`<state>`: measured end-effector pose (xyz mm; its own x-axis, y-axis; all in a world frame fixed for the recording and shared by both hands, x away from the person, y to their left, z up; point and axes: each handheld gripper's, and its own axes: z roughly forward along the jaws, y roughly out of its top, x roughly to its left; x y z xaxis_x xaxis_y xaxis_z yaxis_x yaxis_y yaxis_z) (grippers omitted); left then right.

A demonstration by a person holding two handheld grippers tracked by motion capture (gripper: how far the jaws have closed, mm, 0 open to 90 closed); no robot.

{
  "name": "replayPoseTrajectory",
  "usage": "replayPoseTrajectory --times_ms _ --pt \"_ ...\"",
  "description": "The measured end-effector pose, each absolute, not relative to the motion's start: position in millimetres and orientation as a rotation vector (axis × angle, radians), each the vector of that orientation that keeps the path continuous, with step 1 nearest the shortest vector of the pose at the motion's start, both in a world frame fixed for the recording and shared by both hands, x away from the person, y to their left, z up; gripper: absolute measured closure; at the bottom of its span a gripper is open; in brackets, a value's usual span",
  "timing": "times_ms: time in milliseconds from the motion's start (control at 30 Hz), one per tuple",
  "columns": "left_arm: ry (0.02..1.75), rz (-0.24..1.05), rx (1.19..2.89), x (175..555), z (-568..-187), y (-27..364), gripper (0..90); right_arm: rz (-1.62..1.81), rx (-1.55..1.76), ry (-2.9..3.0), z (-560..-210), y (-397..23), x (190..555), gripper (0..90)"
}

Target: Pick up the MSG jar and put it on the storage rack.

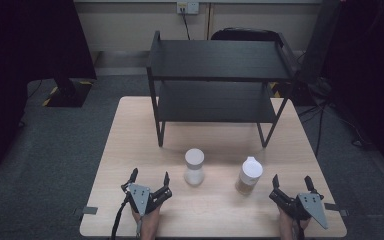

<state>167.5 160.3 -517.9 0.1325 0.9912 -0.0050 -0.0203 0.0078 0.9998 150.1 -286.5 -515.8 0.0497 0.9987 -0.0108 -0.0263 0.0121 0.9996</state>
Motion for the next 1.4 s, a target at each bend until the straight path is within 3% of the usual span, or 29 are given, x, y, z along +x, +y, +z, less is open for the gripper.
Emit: replayPoseTrajectory --times_ms 800,1400 --pt "1.090 1.107 1.255 168.3 -517.7 159.4 0.3 1.173 1.206 1.156 -515.7 -285.7 150.2 0.0" --pt "1.076 1.006 1.272 165.1 -495.2 166.7 0.0 1.166 1.209 1.150 -515.7 -284.2 150.3 0.0"
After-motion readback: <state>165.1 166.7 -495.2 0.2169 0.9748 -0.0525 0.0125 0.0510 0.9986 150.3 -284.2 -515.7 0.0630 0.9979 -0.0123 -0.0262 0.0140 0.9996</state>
